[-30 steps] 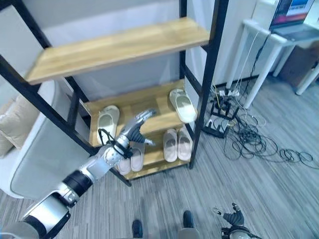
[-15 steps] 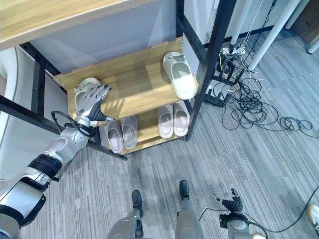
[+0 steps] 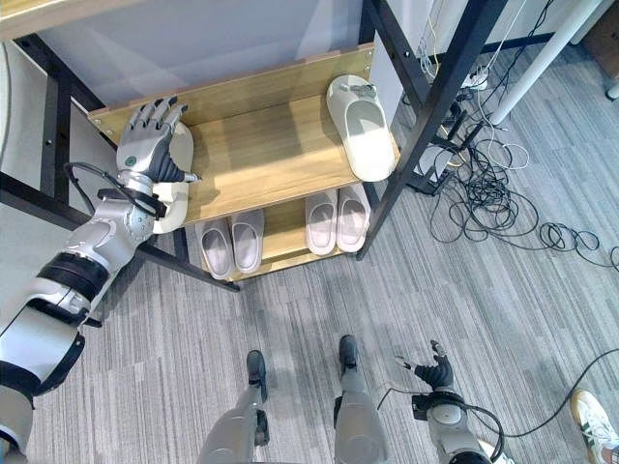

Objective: Arrange the slippers neatly on the shoe rack.

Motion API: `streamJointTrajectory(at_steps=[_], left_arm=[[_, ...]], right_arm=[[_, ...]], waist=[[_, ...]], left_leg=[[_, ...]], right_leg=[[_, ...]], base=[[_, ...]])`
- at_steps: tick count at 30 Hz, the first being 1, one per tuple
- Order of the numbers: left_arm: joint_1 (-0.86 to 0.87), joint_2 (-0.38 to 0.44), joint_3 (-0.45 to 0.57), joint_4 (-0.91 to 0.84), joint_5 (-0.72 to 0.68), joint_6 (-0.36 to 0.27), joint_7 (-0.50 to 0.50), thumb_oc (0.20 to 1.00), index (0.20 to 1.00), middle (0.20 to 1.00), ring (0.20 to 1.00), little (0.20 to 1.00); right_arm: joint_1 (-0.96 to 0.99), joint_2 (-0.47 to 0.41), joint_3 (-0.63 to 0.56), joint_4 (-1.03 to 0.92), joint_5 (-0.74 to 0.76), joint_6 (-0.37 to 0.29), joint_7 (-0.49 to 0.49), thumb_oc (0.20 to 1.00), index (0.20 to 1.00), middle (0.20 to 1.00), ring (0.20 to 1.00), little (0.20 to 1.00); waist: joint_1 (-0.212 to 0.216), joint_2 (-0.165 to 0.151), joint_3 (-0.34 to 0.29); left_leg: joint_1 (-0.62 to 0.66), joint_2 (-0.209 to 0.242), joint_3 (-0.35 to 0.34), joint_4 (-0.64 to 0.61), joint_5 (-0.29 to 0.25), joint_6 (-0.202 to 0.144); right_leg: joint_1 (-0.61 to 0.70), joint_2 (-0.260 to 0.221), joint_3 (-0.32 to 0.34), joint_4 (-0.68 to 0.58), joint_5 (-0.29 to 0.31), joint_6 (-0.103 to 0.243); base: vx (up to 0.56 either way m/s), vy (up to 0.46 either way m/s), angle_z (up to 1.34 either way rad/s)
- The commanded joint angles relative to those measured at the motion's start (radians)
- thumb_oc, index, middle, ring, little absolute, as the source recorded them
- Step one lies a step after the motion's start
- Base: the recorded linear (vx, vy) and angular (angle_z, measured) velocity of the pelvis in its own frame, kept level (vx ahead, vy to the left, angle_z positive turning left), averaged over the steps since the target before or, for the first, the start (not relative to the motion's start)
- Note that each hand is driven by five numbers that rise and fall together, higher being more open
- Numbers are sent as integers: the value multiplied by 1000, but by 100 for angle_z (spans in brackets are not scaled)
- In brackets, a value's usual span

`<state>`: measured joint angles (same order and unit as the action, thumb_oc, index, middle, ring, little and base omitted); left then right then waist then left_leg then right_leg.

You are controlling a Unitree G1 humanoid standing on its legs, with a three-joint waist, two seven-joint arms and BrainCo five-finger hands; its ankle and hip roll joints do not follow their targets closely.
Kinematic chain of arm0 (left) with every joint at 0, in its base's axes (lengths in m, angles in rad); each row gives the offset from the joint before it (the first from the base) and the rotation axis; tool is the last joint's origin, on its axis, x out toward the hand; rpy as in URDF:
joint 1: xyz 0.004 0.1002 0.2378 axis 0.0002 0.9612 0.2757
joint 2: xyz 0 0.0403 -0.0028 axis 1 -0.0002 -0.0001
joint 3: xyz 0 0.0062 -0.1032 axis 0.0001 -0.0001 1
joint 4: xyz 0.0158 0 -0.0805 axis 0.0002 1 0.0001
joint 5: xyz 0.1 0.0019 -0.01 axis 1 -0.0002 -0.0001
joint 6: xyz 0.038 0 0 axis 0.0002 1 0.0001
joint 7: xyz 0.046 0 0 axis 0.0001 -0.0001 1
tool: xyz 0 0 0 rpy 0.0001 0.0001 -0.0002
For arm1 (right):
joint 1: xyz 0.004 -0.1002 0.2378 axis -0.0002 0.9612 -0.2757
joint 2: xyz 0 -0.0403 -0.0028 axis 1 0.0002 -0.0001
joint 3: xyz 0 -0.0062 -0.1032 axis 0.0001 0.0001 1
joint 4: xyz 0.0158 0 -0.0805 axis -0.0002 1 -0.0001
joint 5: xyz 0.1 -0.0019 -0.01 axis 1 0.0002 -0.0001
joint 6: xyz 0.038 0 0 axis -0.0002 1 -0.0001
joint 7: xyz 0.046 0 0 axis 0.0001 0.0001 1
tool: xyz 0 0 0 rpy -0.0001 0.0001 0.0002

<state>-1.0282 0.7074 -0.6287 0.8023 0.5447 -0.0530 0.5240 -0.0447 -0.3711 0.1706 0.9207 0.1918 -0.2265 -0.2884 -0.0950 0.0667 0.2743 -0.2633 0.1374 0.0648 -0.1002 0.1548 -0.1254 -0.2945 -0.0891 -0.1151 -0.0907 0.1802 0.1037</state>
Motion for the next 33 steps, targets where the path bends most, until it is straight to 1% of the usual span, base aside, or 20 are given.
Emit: streamJointTrajectory(at_steps=[1, 3, 9, 10, 15, 16, 20, 22, 26, 33], left_arm=[[-123, 78, 11, 80, 16, 16, 33, 1000, 1000, 1000, 1000, 1000], [-148, 95, -2, 111, 8, 25, 34, 1000, 1000, 1000, 1000, 1000], [-190, 100, -25, 159, 1, 29, 39, 1000, 1000, 1000, 1000, 1000], [-208, 117, -27, 142, 8, 42, 57, 1000, 1000, 1000, 1000, 1000], [-208, 118, -27, 141, 8, 43, 56, 1000, 1000, 1000, 1000, 1000], [-224, 133, -34, 113, 40, 62, 48, 1000, 1000, 1000, 1000, 1000], [-220, 139, -6, 65, 50, 75, 56, 1000, 1000, 1000, 1000, 1000], [-209, 141, 1, 53, 54, 77, 54, 1000, 1000, 1000, 1000, 1000], [-197, 148, -20, 53, 58, 55, 31, 1000, 1000, 1000, 1000, 1000], [-246, 134, -72, 150, 28, 49, 16, 1000, 1000, 1000, 1000, 1000]], right_arm=[[-23, -30, 13, -43, -12, -37, -19, 1000, 1000, 1000, 1000, 1000], [-24, -22, 15, -25, 3, -44, -15, 1000, 1000, 1000, 1000, 1000], [-44, -7, 22, 40, 28, -47, -13, 1000, 1000, 1000, 1000, 1000], [-54, -3, 21, 54, 35, -48, -17, 1000, 1000, 1000, 1000, 1000], [-54, -3, 21, 55, 35, -49, -17, 1000, 1000, 1000, 1000, 1000], [-56, -1, 27, 61, 29, -46, -20, 1000, 1000, 1000, 1000, 1000], [-64, 6, 36, 63, 19, -41, -20, 1000, 1000, 1000, 1000, 1000], [-63, 5, 39, 58, 13, -39, -21, 1000, 1000, 1000, 1000, 1000], [-77, 5, 47, 63, 13, -32, -13, 1000, 1000, 1000, 1000, 1000], [-81, 5, 54, 83, 20, -32, -5, 1000, 1000, 1000, 1000, 1000]], waist=[[7, 12, 26], [6, 1, 28], [5, -11, 28], [8, -13, 28], [8, -13, 28], [16, -14, 33], [26, -12, 34], [29, -11, 36], [31, -13, 40], [31, -27, 42]], left_leg=[[-45, -24, 16, 13, -19, 19], [-54, -19, 19, 13, -18, 17], [-68, -16, 15, 13, -16, 16], [-74, -16, 13, 13, -16, 14], [-75, -16, 12, 13, -15, 14], [-78, -19, 6, 13, -17, 16], [-76, -23, -3, 13, -20, 17], [-75, -24, -7, 13, -20, 17], [-73, -26, -10, 13, -21, 17], [-81, -23, -6, 13, -21, 16]], right_leg=[[-76, -39, 15, 204, -162, 45], [-78, -35, 12, 188, -152, 49], [-82, -33, 9, 176, -147, 49], [-83, -34, 3, 170, -143, 50], [-83, -34, 2, 169, -142, 50], [-81, -36, -4, 169, -145, 49], [-74, -39, -13, 168, -152, 46], [-71, -39, -15, 170, -155, 45], [-65, -40, -20, 170, -155, 48], [-68, -40, -25, 152, -140, 53]], base=[[8, -20, -6], [20, -18, -5], [10, -2, 1], [12, -6, 5], [2, -1, 1], [0, 0, 0], [5, 6, 9], [8, 5, 10], [6, 16, 5], [0, 0, 0]])
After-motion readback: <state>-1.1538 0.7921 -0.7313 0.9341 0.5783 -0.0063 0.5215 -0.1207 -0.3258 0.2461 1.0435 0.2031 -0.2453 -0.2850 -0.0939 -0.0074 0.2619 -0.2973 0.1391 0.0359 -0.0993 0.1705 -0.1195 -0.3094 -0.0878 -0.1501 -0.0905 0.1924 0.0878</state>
